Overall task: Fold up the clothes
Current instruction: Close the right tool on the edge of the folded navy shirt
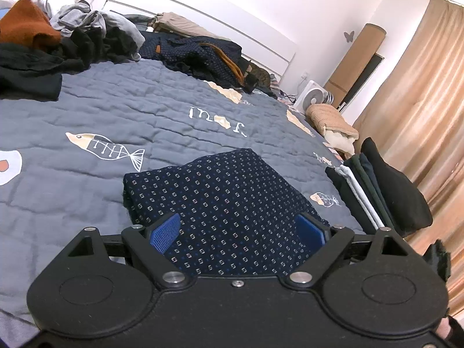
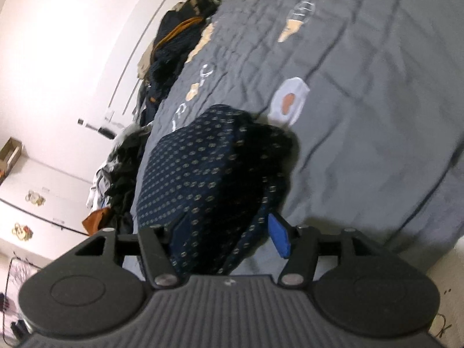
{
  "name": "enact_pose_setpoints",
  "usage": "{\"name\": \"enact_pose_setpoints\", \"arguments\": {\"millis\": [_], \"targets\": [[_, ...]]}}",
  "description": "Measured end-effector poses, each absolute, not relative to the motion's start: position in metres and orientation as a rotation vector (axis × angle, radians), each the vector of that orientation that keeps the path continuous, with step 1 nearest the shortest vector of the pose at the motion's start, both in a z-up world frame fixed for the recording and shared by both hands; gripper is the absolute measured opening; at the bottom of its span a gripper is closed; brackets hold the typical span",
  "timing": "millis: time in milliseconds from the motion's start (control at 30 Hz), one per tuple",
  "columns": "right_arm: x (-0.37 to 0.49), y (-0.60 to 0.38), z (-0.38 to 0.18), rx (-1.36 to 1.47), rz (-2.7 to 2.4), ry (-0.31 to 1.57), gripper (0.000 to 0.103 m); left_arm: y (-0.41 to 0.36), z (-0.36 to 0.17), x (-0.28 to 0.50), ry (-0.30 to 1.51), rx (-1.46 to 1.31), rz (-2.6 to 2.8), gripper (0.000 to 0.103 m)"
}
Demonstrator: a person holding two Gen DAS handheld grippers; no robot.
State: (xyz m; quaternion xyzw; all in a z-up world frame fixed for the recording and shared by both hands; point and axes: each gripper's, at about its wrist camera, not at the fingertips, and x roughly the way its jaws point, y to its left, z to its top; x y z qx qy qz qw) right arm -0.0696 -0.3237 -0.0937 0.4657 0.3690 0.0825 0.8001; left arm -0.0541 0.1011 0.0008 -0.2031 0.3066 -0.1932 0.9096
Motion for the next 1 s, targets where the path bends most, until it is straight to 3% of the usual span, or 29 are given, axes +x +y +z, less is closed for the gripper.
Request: {"name": "enact_pose_setpoints", "arguments": {"millis": [500, 667, 800, 1000], "targets": [[-0.049, -0.338, -0.155, 1.34, 0.265, 0.687, 0.075, 0.097, 0.0, -0.043, 0.638, -0.468, -0.393, 0.087], [-0.048, -0.336, -0.158, 1.363, 0.304, 0.641, 0.083, 0.101, -0.003, -0.039, 0.647, -0.488, -0.377, 0.087], [-0.044, -0.332, -0.154, 1.353, 0.328, 0.619, 0.095, 0.101, -0.003, -0.036, 0.65, -0.494, -0.374, 0.088], [-0.03, -0.317, -0.144, 1.321, 0.375, 0.634, 0.098, 0.098, -0.006, -0.034, 0.656, -0.497, -0.373, 0.088]]}}
